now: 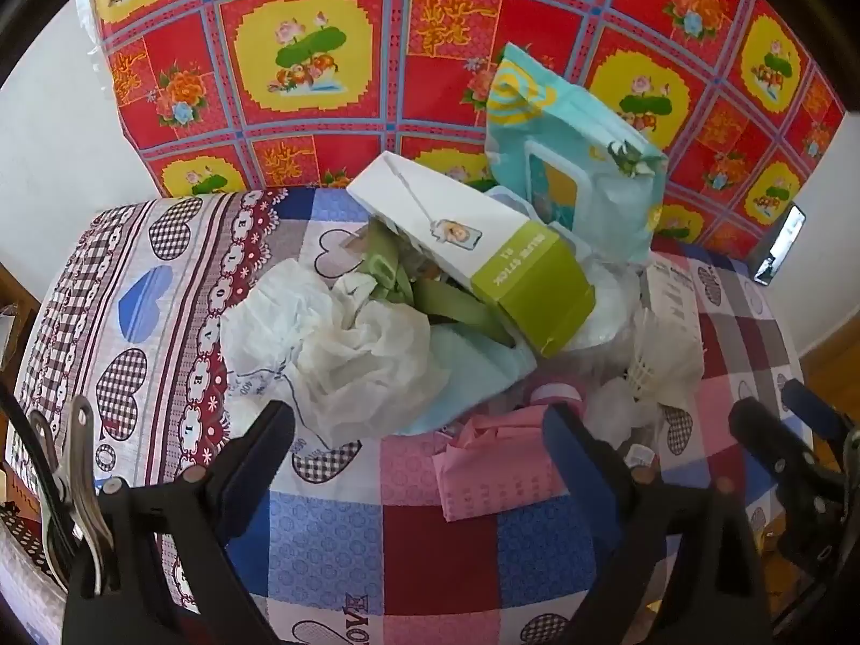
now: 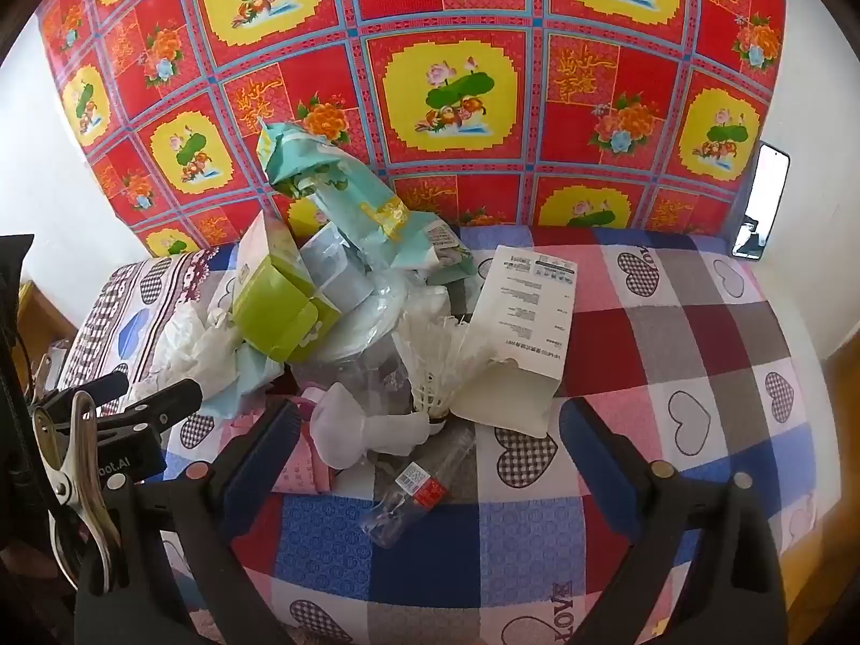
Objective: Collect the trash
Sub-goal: 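Reach the left gripper toward the crumpled white tissue on the pile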
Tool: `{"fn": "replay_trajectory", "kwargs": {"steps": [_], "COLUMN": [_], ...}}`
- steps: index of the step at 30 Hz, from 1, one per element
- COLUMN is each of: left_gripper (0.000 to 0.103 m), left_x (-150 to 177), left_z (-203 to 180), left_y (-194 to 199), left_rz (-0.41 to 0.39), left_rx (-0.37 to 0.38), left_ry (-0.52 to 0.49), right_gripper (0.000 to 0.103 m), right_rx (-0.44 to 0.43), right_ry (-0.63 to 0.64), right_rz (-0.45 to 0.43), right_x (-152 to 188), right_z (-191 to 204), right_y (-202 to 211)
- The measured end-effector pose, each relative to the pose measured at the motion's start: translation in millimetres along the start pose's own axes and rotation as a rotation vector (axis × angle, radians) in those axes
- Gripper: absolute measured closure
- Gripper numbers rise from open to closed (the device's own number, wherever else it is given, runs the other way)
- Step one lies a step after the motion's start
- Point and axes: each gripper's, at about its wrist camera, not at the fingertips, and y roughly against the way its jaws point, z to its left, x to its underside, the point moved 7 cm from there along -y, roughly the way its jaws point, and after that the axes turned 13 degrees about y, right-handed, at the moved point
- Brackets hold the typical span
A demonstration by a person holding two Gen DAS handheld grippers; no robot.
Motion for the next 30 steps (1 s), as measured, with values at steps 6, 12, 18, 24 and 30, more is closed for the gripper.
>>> {"fn": "replay_trajectory", "kwargs": {"steps": [6, 12, 18, 24, 30], "left_gripper": [0.007, 0.007, 0.007, 0.007, 0.007], "left_x": [-2, -11, -18, -23, -25], "left_z": [3, 16, 28, 43, 57], "left_y": [0, 0, 2, 0, -5], "left_rz": [0.004, -0.007, -0.026, -0.025, -0.008], "left_rx": [-0.004, -0.007, -0.022, -0.038, -0.034], "left_ry": [0.013, 0.054, 0.075, 0.096, 0.1], "right_gripper": [0.004, 0.004, 0.004, 0.004, 0.004], "right_rx": [0.003, -0.004, -0.012, -0.02, -0.023], "right_ry": [-0.009, -0.021, -0.027, -0.016, -0.013], "right_rz": [-0.002, 0.002, 0.0, -0.001, 0.003], "right_x": [1, 1, 2, 2, 2], "right_z": [-2, -8, -7, -4, -2], "right_y": [0, -2, -1, -1, -1]}}
